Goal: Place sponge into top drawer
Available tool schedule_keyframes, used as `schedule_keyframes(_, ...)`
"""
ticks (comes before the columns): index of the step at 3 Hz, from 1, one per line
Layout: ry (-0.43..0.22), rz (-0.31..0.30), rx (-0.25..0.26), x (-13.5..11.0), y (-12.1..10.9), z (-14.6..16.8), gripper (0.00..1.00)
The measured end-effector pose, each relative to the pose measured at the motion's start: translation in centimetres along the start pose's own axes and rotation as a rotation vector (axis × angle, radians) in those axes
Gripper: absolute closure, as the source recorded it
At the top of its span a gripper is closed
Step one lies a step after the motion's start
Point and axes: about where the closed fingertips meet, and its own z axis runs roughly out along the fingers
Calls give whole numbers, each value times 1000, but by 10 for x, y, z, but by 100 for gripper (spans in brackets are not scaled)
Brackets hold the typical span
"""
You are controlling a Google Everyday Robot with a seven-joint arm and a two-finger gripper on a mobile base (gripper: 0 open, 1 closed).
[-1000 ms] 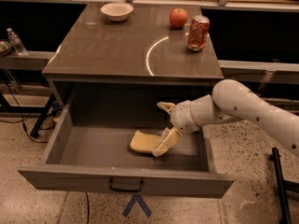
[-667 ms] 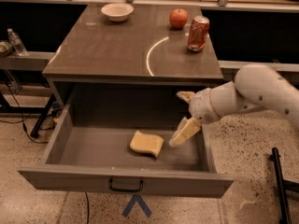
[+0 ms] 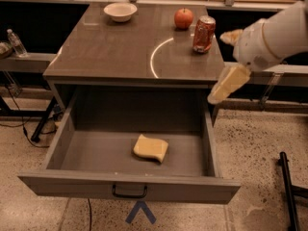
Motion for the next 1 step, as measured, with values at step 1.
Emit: schedule_keyframes(1, -2, -72, 116, -38, -39, -44, 0)
